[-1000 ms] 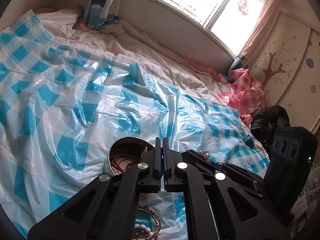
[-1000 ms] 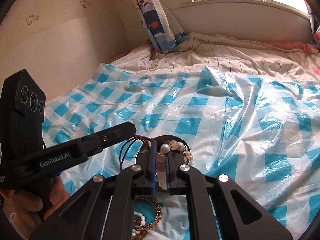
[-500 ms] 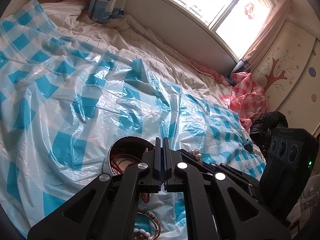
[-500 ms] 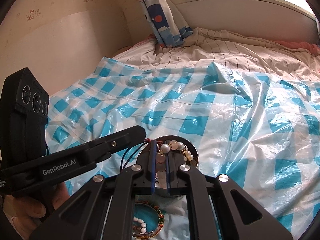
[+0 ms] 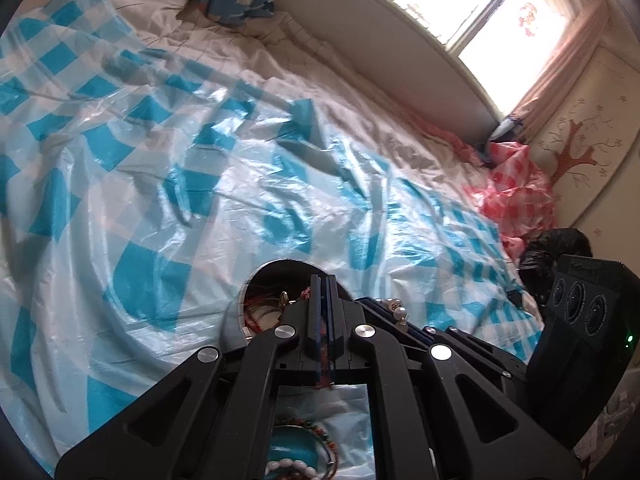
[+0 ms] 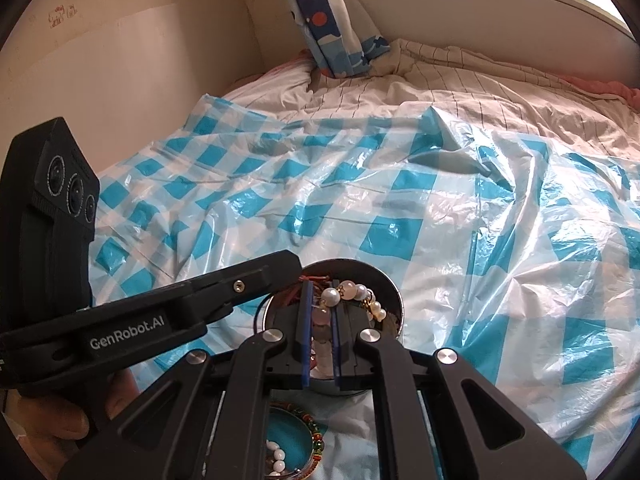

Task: Organize jewelry
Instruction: 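Open the left gripper over the tin while the right releases the pearl bracelet into it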

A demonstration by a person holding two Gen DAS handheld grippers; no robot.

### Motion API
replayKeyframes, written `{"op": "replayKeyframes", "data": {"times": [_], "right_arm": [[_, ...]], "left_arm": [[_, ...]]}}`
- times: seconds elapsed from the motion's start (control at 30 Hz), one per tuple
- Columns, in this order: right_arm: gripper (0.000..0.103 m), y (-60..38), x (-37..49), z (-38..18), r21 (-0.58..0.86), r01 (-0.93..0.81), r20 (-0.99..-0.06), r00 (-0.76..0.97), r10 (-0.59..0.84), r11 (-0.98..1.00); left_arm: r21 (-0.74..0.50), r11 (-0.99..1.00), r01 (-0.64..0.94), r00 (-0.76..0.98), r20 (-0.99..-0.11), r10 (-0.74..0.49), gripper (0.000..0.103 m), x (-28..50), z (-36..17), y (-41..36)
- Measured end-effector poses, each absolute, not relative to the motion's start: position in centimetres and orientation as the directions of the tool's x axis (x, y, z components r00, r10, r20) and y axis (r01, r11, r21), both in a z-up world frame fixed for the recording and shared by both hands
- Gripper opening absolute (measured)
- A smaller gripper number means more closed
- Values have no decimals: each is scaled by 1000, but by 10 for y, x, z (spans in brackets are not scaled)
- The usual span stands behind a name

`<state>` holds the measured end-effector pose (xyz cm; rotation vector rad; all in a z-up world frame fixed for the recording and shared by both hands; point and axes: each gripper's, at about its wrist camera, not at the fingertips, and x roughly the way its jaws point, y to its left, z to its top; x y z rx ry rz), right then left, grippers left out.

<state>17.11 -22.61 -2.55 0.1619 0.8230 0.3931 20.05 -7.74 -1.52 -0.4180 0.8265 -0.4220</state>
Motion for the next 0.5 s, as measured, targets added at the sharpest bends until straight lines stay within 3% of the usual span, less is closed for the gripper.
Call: {"op": "replayKeyframes", "data": {"times": [0.03, 0.1, 0.27, 0.5], "right_arm": [[12, -225, 173, -28, 291, -277, -689, 604, 401, 916], [43, -224, 176, -31, 281, -273, -696, 602, 391, 920], [44, -218, 177, -37, 257, -298, -720, 576, 388, 919], [49, -209, 172, -39, 196, -331, -743, 564, 360, 923]], "left_arm": [[-504, 843, 185, 604, -619, -503, 4, 201, -17, -76], [-484, 859, 165, 610, -635, -474, 7, 202, -18, -74], [-462, 878, 122, 628, -649, -429, 30, 202, -17, -66], [-440, 895, 77, 656, -654, -378, 40, 201, -15, -56]]}}
